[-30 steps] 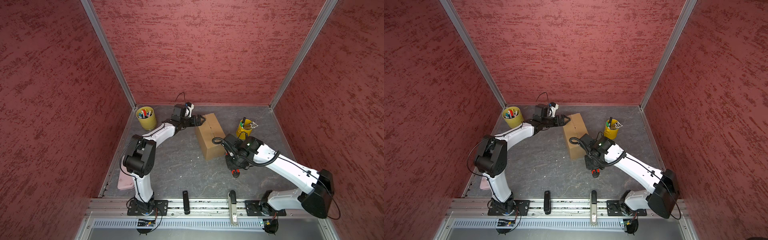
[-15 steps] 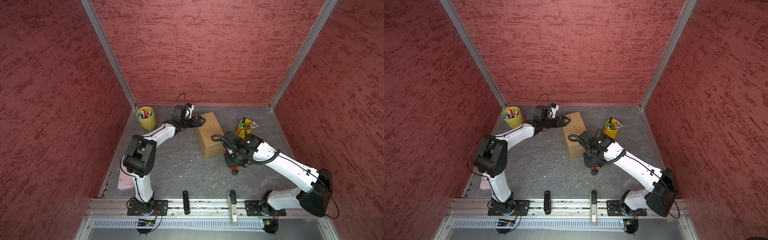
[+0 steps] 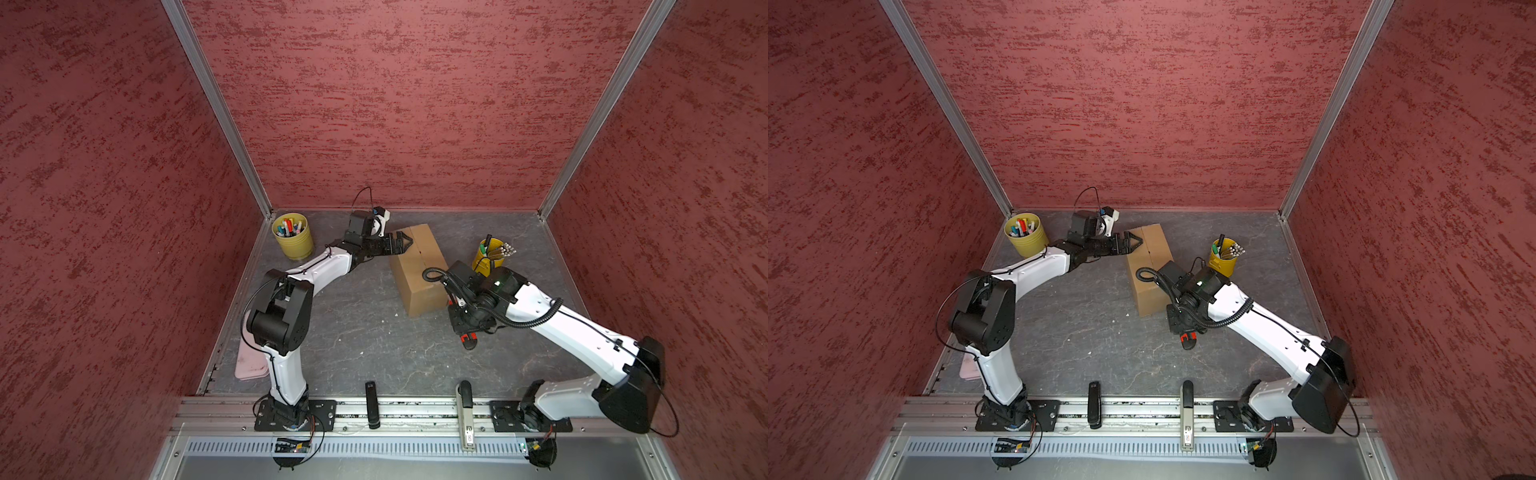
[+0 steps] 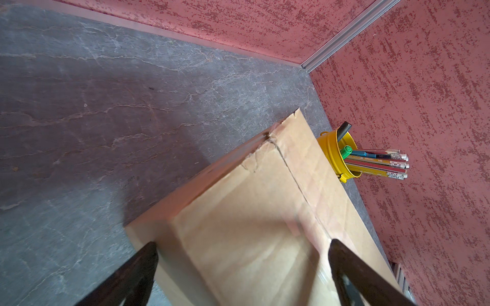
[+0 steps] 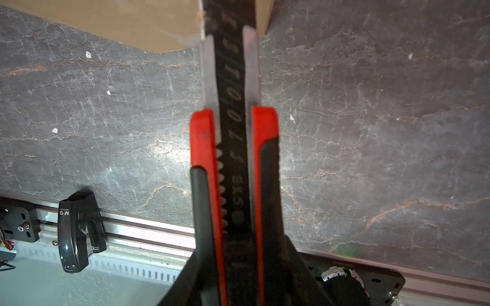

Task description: Unpack the express box

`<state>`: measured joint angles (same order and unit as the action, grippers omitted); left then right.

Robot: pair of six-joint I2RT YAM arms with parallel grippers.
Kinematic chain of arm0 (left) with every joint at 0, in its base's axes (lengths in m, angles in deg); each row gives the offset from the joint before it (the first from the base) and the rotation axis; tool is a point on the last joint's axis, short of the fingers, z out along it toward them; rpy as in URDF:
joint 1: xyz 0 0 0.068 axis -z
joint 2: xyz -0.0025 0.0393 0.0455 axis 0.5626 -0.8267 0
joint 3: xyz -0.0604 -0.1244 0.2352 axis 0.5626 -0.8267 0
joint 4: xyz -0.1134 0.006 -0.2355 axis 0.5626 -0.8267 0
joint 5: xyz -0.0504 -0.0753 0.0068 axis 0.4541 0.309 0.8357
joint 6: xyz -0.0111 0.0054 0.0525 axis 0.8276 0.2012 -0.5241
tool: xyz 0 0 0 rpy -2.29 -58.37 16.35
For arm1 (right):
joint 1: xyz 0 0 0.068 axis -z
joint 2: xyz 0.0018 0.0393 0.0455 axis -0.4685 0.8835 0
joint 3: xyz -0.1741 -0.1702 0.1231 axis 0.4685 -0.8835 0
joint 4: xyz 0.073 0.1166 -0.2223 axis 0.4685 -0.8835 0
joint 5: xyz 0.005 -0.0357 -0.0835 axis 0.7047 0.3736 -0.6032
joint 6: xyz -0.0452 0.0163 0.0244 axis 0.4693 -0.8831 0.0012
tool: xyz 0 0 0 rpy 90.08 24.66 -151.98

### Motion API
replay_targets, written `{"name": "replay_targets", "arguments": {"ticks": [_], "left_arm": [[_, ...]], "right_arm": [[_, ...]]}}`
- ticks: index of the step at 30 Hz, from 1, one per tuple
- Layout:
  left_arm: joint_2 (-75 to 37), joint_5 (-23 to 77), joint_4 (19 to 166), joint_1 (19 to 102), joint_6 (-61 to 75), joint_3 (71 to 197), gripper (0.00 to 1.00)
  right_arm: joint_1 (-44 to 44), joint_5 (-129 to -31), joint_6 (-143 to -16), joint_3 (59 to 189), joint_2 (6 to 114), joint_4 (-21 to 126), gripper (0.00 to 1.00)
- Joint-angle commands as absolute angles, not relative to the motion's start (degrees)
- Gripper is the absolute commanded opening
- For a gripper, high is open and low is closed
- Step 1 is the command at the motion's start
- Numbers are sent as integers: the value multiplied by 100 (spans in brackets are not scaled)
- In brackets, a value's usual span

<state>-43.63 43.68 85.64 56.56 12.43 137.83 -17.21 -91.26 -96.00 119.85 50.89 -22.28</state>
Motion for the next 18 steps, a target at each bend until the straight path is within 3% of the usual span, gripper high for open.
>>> {"name": "replay_targets", "arguments": {"ticks": [1,18], "left_arm": [[-4407,4377,8685,5713,1208,13789,100],[-4433,4379,8706,5718,1225,13807,100]], "right_arm": [[-1690,-9201,-9621,12204,5051,-2319,0],[-1696,-9209,-9674,12222,4990,-2363,0]]}}
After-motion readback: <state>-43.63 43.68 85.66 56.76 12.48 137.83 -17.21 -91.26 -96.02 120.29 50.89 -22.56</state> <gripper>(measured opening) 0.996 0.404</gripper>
